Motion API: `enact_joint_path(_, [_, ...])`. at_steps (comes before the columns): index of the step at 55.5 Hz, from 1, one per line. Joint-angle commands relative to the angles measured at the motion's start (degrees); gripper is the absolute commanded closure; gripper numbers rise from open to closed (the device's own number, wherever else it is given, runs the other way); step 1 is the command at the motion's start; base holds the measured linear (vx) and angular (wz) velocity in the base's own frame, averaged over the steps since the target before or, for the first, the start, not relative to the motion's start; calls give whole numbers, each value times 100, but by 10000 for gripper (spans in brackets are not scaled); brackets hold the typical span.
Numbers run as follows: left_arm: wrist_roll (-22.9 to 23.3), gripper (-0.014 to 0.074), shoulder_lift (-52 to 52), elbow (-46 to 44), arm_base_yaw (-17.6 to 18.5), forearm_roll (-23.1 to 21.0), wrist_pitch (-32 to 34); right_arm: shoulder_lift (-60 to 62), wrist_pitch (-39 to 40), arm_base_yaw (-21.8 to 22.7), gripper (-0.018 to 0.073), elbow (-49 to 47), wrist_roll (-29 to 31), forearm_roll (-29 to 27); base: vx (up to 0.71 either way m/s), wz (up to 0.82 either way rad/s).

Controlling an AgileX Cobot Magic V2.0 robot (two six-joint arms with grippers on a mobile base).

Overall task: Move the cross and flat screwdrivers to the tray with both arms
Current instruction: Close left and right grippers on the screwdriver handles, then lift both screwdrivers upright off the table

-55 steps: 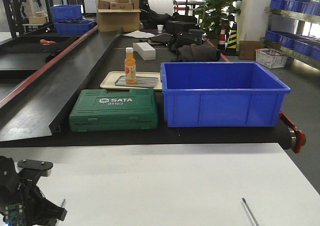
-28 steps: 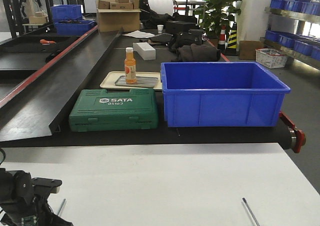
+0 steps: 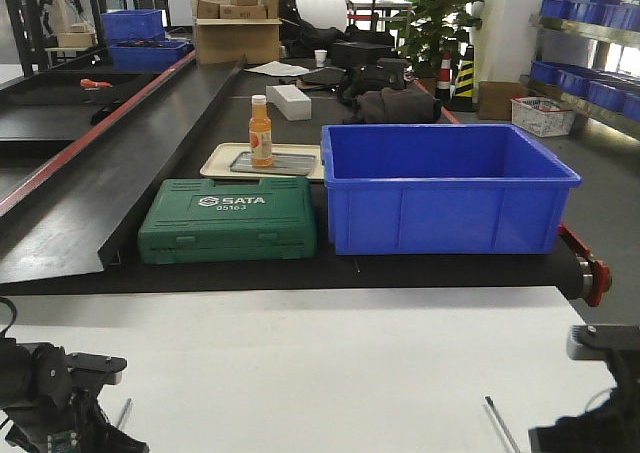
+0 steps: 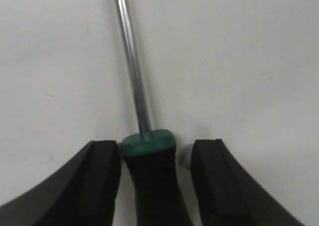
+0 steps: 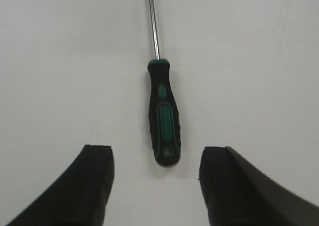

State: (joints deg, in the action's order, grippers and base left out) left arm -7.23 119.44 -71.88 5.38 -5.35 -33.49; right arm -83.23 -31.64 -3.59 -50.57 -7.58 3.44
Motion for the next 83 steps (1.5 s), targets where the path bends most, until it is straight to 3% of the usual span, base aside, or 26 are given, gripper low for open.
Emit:
enact_joint_path(1, [48,137,-146,-66,28,-91,59,-522,156,36,91,-761,183,80,0,0])
enact_joint_path(22, [48,137,-150,-66,28,-96,33,-2363,-295,36,91,-2126,263,273,0,0])
enact_joint_path(58, [59,137,-150,-66,39,-100,42,-3316,-121,36,110,-2208,193,302,0,0])
enact_joint_path(72, [59,155,-150,-66,40,-100,-89,-3329,-288,36,283,-2208,192,291,0,0])
enact_joint_path(83, [59,324,-189,-66,40,-100,-341,-3324,-546,36,526,-2208,218,291,0,0])
